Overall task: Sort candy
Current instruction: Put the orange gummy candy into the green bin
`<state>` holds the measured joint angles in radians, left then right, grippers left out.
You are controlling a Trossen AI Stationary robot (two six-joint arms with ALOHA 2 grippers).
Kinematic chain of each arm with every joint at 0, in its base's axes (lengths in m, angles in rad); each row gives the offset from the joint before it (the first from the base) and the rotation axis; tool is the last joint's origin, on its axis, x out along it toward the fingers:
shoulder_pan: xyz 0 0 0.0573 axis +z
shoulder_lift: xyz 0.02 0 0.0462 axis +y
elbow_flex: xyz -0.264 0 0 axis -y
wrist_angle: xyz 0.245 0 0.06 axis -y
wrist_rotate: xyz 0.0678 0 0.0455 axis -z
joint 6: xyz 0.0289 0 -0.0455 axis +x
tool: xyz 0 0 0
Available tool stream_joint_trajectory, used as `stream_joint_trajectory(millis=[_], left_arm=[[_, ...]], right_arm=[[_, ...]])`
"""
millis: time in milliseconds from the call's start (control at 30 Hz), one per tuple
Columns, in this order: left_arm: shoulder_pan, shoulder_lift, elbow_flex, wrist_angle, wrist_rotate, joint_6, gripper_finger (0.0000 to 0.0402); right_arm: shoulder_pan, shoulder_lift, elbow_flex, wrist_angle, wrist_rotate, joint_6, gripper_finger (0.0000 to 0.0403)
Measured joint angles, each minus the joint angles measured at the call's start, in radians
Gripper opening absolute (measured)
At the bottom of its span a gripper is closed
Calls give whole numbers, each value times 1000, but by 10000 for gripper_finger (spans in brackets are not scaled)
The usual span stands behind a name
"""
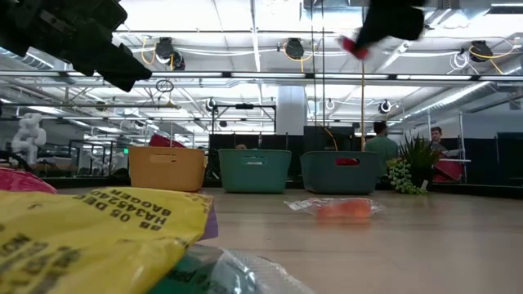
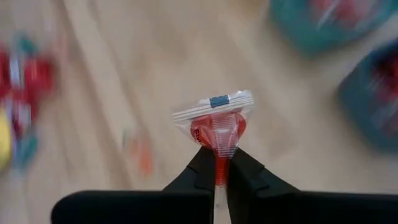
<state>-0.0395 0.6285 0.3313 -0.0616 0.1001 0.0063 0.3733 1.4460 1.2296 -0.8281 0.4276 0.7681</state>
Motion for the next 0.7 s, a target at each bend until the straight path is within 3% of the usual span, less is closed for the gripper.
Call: stream_joint_trajectory(millis=[267,700], left_arm=[[0,0,0,0,0,0,99],[0,0,0,-1,0,0,99]], right_arm=[[-267,102,123,291,-41,-316,4],[-561,402,262,549,-37,-482,8]])
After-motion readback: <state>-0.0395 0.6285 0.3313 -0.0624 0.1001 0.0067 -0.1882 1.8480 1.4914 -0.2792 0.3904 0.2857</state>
